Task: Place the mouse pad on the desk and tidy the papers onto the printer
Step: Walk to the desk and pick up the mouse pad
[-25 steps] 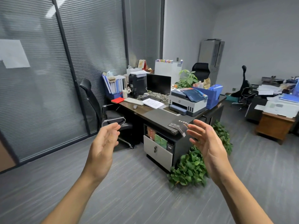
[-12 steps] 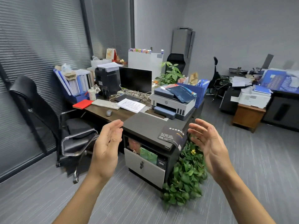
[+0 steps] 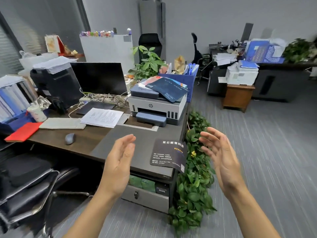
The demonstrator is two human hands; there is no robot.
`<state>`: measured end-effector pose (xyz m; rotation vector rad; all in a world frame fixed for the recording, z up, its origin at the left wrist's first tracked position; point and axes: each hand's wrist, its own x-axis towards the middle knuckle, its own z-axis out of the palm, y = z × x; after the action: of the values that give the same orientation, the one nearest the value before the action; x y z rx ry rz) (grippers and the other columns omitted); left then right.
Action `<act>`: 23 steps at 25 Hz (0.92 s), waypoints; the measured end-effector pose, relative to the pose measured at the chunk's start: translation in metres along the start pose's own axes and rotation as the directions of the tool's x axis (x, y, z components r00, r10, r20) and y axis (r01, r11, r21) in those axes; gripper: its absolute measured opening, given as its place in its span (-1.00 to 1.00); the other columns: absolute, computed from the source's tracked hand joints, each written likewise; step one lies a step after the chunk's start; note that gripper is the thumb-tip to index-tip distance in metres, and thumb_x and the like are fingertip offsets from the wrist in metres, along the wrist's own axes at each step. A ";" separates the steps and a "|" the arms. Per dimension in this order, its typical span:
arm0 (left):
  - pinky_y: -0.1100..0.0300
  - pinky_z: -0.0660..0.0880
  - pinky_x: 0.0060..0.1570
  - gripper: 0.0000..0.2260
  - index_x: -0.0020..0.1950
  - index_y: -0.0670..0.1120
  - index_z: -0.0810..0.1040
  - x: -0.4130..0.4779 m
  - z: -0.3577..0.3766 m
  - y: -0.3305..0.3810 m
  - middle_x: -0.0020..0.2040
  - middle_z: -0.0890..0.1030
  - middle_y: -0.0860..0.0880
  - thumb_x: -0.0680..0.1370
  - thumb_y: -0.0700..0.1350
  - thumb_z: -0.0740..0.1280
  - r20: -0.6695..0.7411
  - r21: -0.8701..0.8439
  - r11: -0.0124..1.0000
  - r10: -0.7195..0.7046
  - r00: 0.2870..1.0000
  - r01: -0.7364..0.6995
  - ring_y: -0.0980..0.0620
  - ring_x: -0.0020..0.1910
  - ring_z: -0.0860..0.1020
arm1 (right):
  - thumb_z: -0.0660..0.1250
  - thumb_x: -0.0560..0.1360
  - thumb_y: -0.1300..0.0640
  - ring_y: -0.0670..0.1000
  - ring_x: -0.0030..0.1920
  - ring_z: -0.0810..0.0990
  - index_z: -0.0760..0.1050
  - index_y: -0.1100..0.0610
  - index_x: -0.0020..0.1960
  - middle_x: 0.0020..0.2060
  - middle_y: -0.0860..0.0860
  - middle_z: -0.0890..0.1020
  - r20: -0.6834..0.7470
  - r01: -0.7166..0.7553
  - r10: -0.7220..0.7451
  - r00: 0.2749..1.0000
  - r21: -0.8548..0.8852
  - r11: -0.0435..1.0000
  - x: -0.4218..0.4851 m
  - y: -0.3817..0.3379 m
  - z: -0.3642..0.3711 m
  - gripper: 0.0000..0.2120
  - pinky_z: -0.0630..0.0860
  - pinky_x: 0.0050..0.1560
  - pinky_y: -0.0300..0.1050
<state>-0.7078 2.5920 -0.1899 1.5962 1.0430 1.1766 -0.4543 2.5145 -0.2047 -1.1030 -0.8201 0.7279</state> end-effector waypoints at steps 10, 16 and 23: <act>-0.10 0.43 0.37 -0.55 0.29 0.15 0.52 0.174 0.072 -0.170 0.27 0.60 0.21 0.49 0.30 0.18 0.186 0.096 0.959 -0.281 0.942 0.267 0.17 0.33 0.52 | 0.24 0.34 -0.52 0.03 0.29 0.60 0.52 -0.07 0.29 0.24 0.04 0.65 -0.219 -0.243 0.226 0.949 -0.055 0.968 0.144 0.167 -0.002 -0.29 0.45 0.35 0.09; 0.20 0.47 0.16 -0.82 0.18 0.17 0.52 0.221 0.109 -0.280 0.03 0.63 0.42 0.63 0.10 0.21 0.238 0.128 0.888 -0.459 0.856 0.441 0.42 0.08 0.57 | 0.18 0.29 -0.58 -0.04 0.27 0.61 0.50 -0.10 0.28 0.23 -0.01 0.65 -0.377 -0.410 0.351 0.857 -0.087 0.908 0.174 0.288 -0.019 -0.23 0.45 0.33 -0.01; 0.00 0.46 0.30 -0.55 0.33 0.10 0.48 0.244 0.142 -0.348 0.24 0.61 0.12 0.51 0.25 0.18 0.116 0.337 0.782 -0.588 0.801 0.525 0.08 0.23 0.56 | -0.02 0.62 -0.27 -0.03 0.44 0.39 0.26 -0.09 0.53 0.44 -0.08 0.43 -0.384 -0.701 0.601 0.701 -0.215 0.680 0.213 0.389 -0.026 -0.45 0.27 0.48 0.05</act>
<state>-0.5648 2.8942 -0.4882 1.4297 1.4623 0.4446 -0.3622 2.7926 -0.5389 -1.8317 -0.2719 1.0136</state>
